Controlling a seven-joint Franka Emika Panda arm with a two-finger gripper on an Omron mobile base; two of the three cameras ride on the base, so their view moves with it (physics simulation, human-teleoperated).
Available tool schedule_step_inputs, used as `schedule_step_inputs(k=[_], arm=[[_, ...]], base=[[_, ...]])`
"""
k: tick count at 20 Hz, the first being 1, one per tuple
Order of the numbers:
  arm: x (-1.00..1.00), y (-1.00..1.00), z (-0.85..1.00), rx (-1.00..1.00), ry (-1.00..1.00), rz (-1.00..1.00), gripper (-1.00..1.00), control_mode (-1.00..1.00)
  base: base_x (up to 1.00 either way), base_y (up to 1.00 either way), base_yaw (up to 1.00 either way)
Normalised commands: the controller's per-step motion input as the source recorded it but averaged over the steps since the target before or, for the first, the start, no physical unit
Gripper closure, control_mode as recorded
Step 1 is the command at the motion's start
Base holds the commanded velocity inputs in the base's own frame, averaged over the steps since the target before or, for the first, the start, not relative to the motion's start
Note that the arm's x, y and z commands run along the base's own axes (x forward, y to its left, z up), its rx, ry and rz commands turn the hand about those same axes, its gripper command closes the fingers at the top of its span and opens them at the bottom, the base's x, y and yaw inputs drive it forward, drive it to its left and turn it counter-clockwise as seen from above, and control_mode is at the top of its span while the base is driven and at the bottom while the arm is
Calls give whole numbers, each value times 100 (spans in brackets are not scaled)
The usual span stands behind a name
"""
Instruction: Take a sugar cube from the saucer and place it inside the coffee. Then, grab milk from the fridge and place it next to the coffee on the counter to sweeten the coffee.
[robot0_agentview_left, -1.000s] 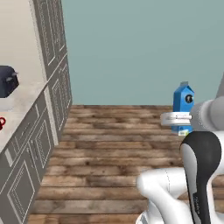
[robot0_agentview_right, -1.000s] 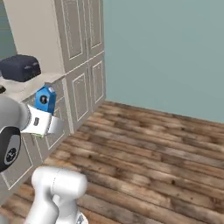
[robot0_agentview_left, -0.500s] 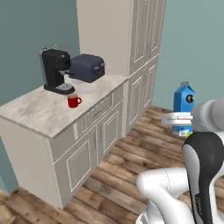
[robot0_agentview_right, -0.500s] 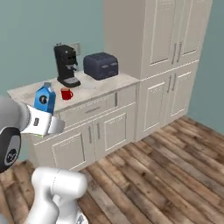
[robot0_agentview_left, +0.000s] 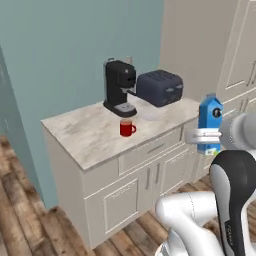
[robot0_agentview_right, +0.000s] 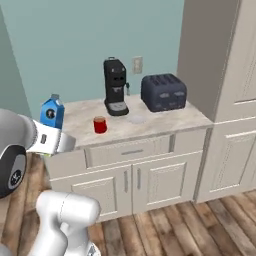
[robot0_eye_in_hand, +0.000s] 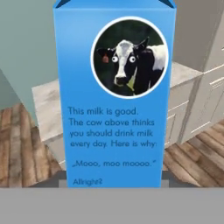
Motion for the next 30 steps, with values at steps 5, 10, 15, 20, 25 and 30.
schedule_step_inputs(k=[5, 10, 15, 20, 25, 30], arm=[[0, 0, 0, 0, 0, 0, 100, 100], [0, 0, 0, 0, 0, 0, 100, 100], [0, 0, 0, 0, 0, 0, 100, 100], [7, 0, 0, 0, 0, 0, 100, -100], [43, 5, -17, -2, 6, -17, 100, -100], [48, 17, -28, -4, 6, -34, 100, -100]], base=[[74, -24, 62], [44, -3, 37], [32, -4, 17], [7, 0, 0], [0, 0, 0], [0, 0, 0]])
